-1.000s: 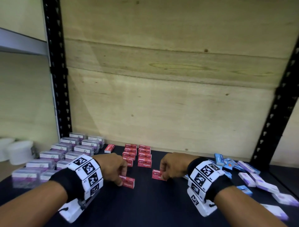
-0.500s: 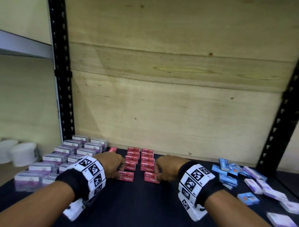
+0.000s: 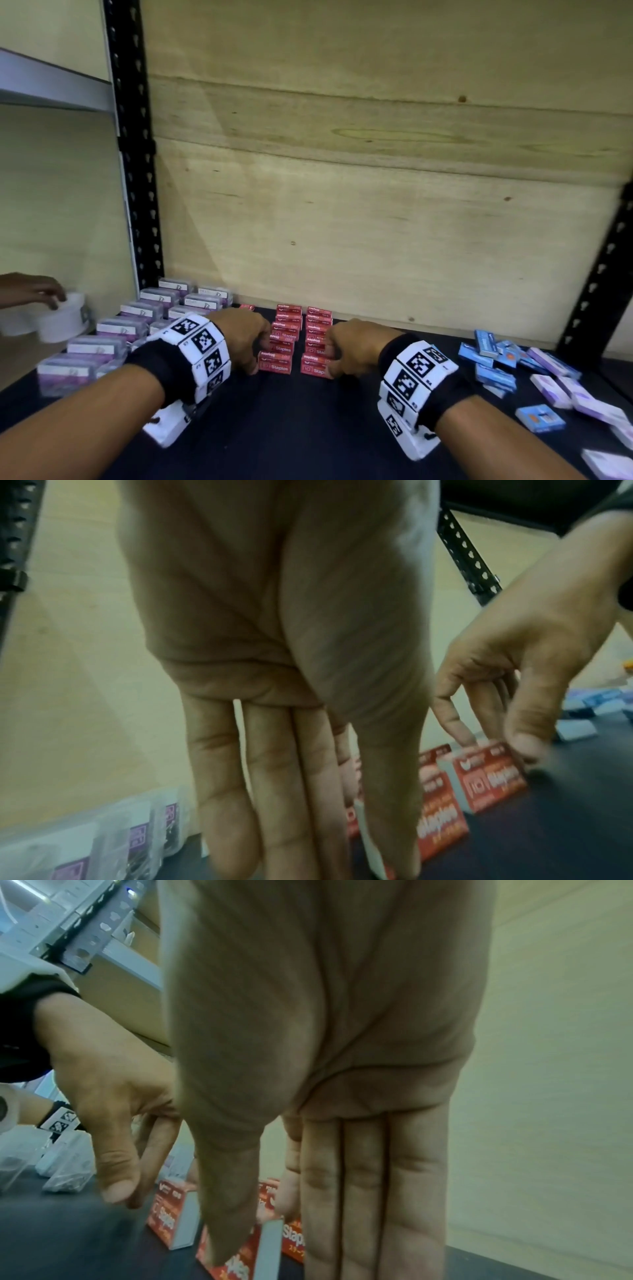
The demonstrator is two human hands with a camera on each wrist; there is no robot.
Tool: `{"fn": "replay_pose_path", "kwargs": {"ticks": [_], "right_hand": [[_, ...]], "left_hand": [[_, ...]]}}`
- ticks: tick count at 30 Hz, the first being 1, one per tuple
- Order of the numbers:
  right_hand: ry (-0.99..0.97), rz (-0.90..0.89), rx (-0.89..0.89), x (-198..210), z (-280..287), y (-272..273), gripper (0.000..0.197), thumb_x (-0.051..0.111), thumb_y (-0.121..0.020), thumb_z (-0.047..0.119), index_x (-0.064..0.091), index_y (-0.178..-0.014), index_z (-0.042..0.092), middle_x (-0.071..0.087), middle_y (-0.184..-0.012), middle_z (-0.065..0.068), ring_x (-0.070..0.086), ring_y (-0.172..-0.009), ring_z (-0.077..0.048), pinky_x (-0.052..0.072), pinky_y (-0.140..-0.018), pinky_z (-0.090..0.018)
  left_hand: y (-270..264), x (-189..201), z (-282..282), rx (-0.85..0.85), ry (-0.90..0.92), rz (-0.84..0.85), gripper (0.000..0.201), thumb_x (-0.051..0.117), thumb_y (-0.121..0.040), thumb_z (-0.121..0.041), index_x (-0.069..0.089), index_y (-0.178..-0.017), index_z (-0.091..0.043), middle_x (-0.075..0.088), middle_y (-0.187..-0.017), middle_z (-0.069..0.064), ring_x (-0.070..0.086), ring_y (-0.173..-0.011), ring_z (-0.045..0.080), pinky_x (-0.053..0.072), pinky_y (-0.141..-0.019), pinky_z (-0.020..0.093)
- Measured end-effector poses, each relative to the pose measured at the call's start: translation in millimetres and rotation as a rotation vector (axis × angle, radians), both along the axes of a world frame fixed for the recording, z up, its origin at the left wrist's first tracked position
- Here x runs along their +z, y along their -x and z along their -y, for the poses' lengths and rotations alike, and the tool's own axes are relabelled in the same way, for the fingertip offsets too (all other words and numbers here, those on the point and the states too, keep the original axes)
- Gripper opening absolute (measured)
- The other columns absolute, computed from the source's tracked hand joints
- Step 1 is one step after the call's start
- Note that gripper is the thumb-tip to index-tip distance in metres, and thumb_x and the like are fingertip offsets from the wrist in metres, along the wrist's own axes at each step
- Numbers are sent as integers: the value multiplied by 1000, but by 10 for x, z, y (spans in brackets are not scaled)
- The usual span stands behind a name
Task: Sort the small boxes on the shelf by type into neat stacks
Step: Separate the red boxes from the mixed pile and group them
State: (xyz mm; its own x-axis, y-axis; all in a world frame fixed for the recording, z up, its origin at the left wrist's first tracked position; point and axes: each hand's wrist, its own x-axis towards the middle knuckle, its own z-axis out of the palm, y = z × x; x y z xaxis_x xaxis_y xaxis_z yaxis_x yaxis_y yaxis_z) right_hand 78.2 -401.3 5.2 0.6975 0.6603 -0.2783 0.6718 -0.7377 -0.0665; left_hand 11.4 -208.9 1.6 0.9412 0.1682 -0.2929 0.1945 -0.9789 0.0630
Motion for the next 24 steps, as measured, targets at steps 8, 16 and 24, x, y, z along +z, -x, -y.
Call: {"fn": "replay_pose_path", "kwargs": {"ticks": [8, 16, 24], "right_hand": [[48, 13, -95, 28, 177, -212, 41, 77, -83, 32, 64, -117, 14, 65, -117, -2, 62, -104, -22, 45, -76, -29], [65, -28, -139, 12, 238, -560, 54, 82, -76, 38, 63, -123, 21, 64, -120, 1, 61, -105, -21, 49, -84, -31], [153, -70, -78, -5, 157, -866, 80, 85, -70, 42, 49, -141, 32, 56, -137, 2, 54, -122, -24, 48, -101, -43]], "left_hand": [[-290, 399, -400, 12, -168, 96, 33, 79, -77, -30, 67, -108, -30, 58, -75, -15, 55, -72, 6, 45, -73, 22], [-686, 387, -486, -54, -379, -55, 45, 78, -80, -36, 63, -122, -30, 67, -116, -2, 59, -98, 14, 38, -74, 20], [-1036, 302, -507, -154, -454, -221, 65, 82, -76, -38, 55, -135, -28, 54, -135, -1, 55, -120, 20, 44, -89, 25]]}}
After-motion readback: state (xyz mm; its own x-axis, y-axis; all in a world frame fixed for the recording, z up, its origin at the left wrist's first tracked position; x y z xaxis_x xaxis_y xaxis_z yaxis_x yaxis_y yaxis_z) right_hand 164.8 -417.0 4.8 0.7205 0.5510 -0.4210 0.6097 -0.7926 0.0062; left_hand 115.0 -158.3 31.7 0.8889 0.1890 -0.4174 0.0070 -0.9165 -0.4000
